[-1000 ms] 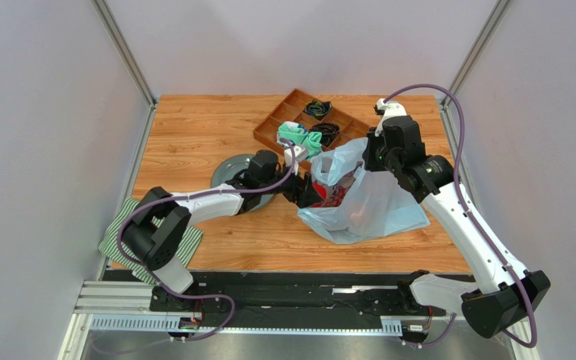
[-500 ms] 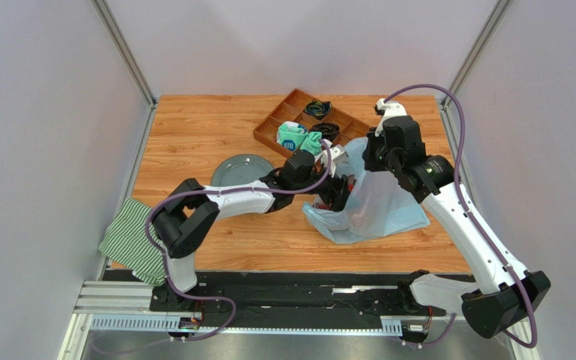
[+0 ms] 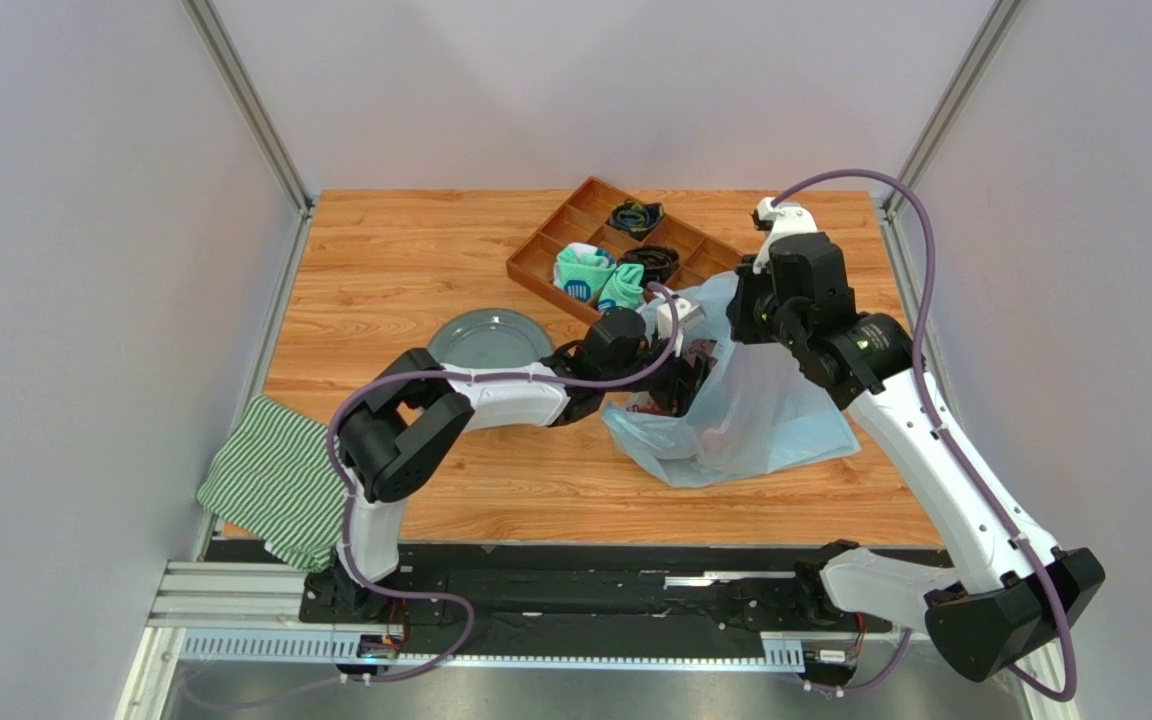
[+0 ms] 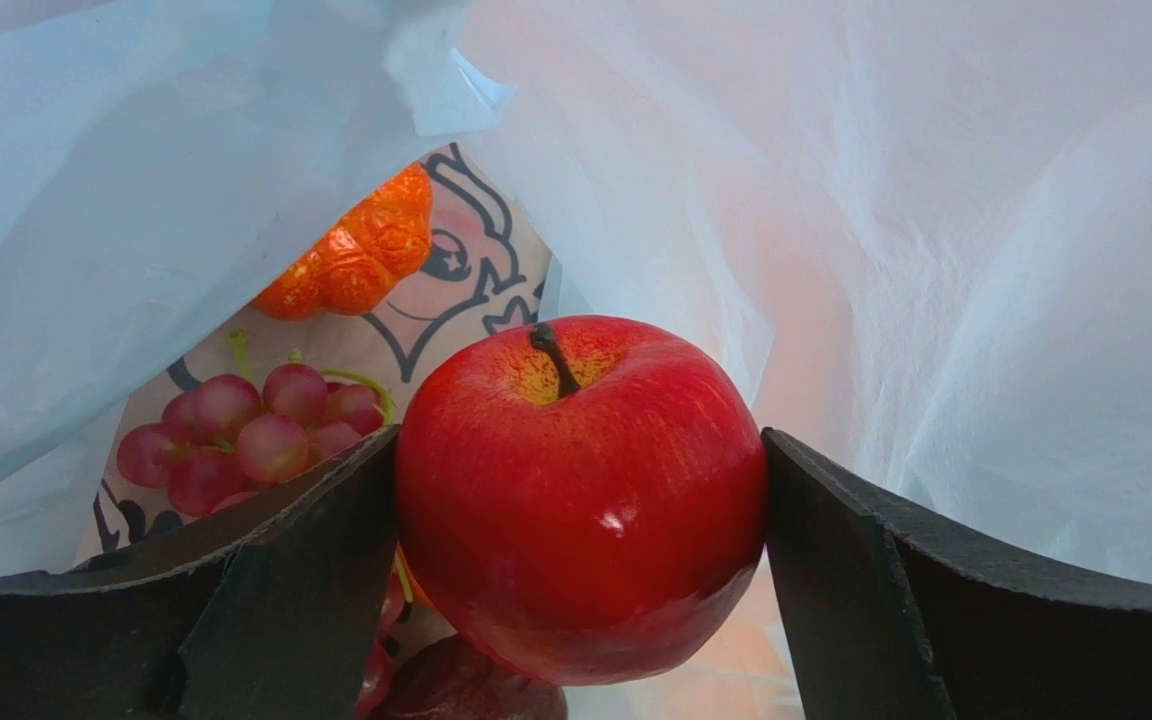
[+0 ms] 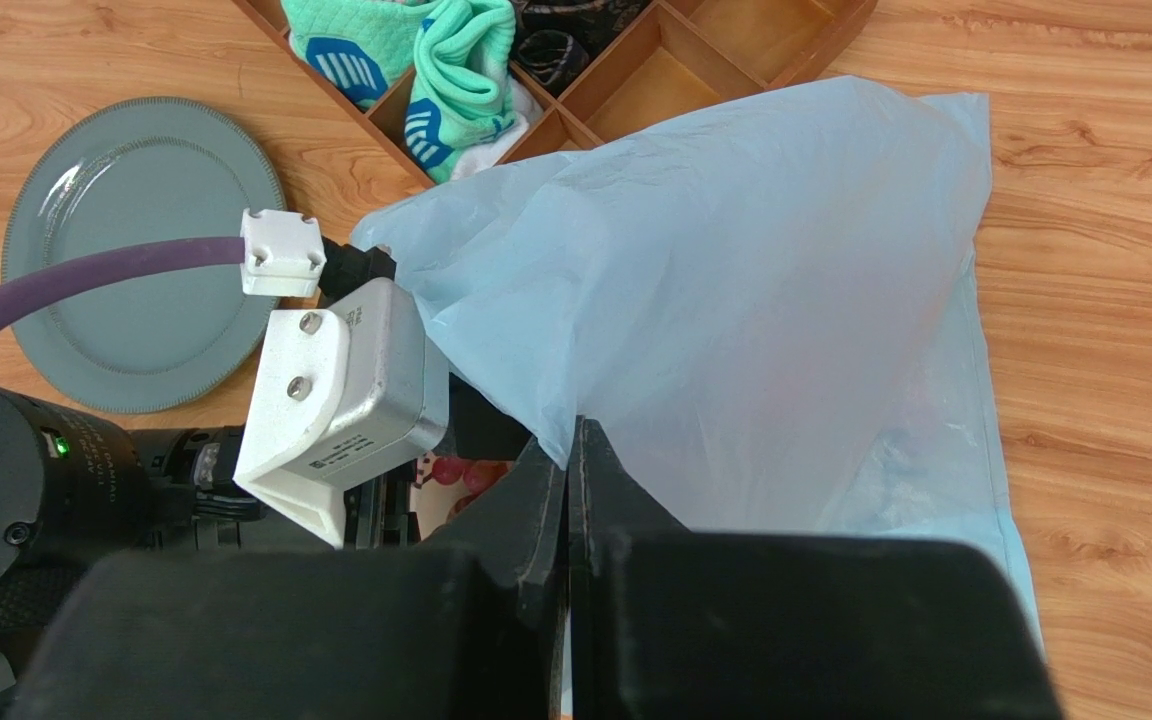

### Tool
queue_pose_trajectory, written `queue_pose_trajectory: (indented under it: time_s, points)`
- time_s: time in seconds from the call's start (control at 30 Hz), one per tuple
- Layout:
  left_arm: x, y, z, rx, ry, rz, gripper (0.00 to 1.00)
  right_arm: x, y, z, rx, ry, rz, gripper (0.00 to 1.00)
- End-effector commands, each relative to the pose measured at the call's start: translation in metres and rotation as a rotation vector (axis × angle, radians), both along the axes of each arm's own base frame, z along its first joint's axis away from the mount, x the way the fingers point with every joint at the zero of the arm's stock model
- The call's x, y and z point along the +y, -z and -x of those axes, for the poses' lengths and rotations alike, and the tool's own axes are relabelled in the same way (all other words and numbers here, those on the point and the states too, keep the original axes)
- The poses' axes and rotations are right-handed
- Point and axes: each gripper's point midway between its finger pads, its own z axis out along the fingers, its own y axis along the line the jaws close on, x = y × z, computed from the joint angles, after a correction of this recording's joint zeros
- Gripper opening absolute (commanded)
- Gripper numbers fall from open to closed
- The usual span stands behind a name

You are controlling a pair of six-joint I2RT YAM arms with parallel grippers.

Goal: Place the fruits into the plastic bag

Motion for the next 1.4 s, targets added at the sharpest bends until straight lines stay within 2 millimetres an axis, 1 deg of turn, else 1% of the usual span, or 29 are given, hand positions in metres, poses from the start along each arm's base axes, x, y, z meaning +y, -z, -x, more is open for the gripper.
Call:
queue_pose_trajectory:
  time_s: [0.0,0.13,0.2,0.23,0.27,0.3,0.33,0.37,0.43,0.47,0.5,0.53,0.57,0.8,0.83,0.9,0.93,0.97,1.0,1.03,1.1,1.13,1.17,1.2,1.23,1.27,1.3,1.33,1.37]
  points:
    - [-0.002,-0.037,-0.006,-0.085,-0.019,0.072,0.93,-0.001,-0.016,-0.002,-0.055,0.014,-0.030,0.00]
    - [0.003,-0.042,-0.007,-0.111,-0.024,0.059,0.94,-0.001,-0.017,-0.003,-0.057,0.014,-0.028,0.00]
    - [0.007,-0.050,-0.006,-0.132,-0.031,0.062,0.95,-0.001,-0.017,-0.003,-0.058,0.015,-0.027,0.00]
    - [0.012,-0.045,-0.006,-0.140,-0.044,0.045,0.95,-0.003,-0.018,-0.003,-0.059,0.019,-0.025,0.00]
    - [0.016,-0.052,-0.005,-0.157,-0.050,0.053,0.95,-0.002,-0.018,-0.003,-0.061,0.018,-0.023,0.00]
    - [0.019,-0.054,-0.005,-0.168,-0.059,0.051,0.96,-0.003,-0.019,-0.003,-0.063,0.022,-0.022,0.00]
    - [0.026,-0.048,-0.004,-0.176,-0.076,0.032,0.96,-0.004,-0.019,-0.002,-0.063,0.022,-0.019,0.00]
    - [0.031,-0.057,-0.003,-0.194,-0.086,0.043,0.96,-0.004,-0.019,-0.002,-0.065,0.021,-0.018,0.00]
    - [0.040,-0.053,-0.004,-0.205,-0.112,0.020,0.96,-0.004,-0.020,-0.002,-0.067,0.021,-0.019,0.00]
    - [0.044,-0.058,-0.003,-0.214,-0.118,0.022,0.96,-0.004,-0.020,-0.002,-0.067,0.021,-0.021,0.00]
    - [0.047,-0.059,-0.004,-0.221,-0.134,0.016,0.97,-0.003,-0.019,-0.002,-0.064,0.019,-0.021,0.00]
    - [0.052,-0.053,-0.003,-0.219,-0.139,0.000,0.97,-0.003,-0.019,-0.002,-0.063,0.018,-0.021,0.00]
    - [0.055,-0.059,-0.002,-0.230,-0.149,0.009,0.97,-0.003,-0.020,-0.002,-0.066,0.019,-0.021,0.00]
    - [0.063,-0.057,-0.001,-0.218,-0.141,0.022,0.97,-0.002,-0.022,-0.002,-0.068,0.014,-0.026,0.00]
    - [0.064,-0.063,0.000,-0.228,-0.141,0.039,0.97,-0.003,-0.023,-0.001,-0.070,0.017,-0.025,0.00]
    - [0.070,-0.063,0.001,-0.239,-0.152,0.040,0.98,-0.005,-0.023,-0.001,-0.071,0.021,-0.021,0.00]
    - [0.073,-0.074,0.001,-0.262,-0.163,0.063,0.98,-0.005,-0.023,0.000,-0.072,0.024,-0.020,0.00]
    - [0.076,-0.078,0.001,-0.275,-0.170,0.070,0.98,-0.005,-0.022,0.000,-0.069,0.024,-0.019,0.00]
    - [0.082,-0.076,-0.001,-0.289,-0.183,0.065,0.98,-0.005,-0.023,0.000,-0.072,0.023,-0.021,0.00]
    - [0.086,-0.088,0.000,-0.314,-0.192,0.086,0.98,-0.005,-0.021,0.000,-0.067,0.022,-0.021,0.00]
    - [0.096,-0.091,-0.002,-0.343,-0.213,0.082,0.98,-0.005,-0.021,0.000,-0.066,0.024,-0.020,0.00]
    - [0.101,-0.101,-0.001,-0.364,-0.226,0.095,0.98,-0.005,-0.020,0.000,-0.063,0.023,-0.020,0.00]
    - [0.107,-0.105,-0.005,-0.386,-0.252,0.094,0.98,-0.005,-0.019,0.000,-0.060,0.022,-0.017,0.00]
    - [0.113,-0.102,-0.006,-0.390,-0.264,0.085,0.98,-0.005,-0.020,0.000,-0.065,0.022,-0.017,0.00]
    - [0.119,-0.111,-0.006,-0.412,-0.276,0.100,0.98,-0.005,-0.020,-0.001,-0.063,0.025,-0.018,0.00]
    - [0.125,-0.108,-0.008,-0.422,-0.284,0.090,0.98,-0.005,-0.019,-0.001,-0.062,0.024,-0.016,0.00]
    - [0.128,-0.111,-0.009,-0.437,-0.285,0.095,0.98,-0.005,-0.019,-0.001,-0.060,0.023,-0.017,0.00]
    - [0.131,-0.110,-0.011,-0.442,-0.284,0.090,0.98,-0.004,-0.020,-0.001,-0.063,0.022,-0.019,0.00]
    - [0.135,-0.107,-0.017,-0.448,-0.288,0.078,0.98,-0.004,-0.020,-0.001,-0.062,0.021,-0.019,0.00]
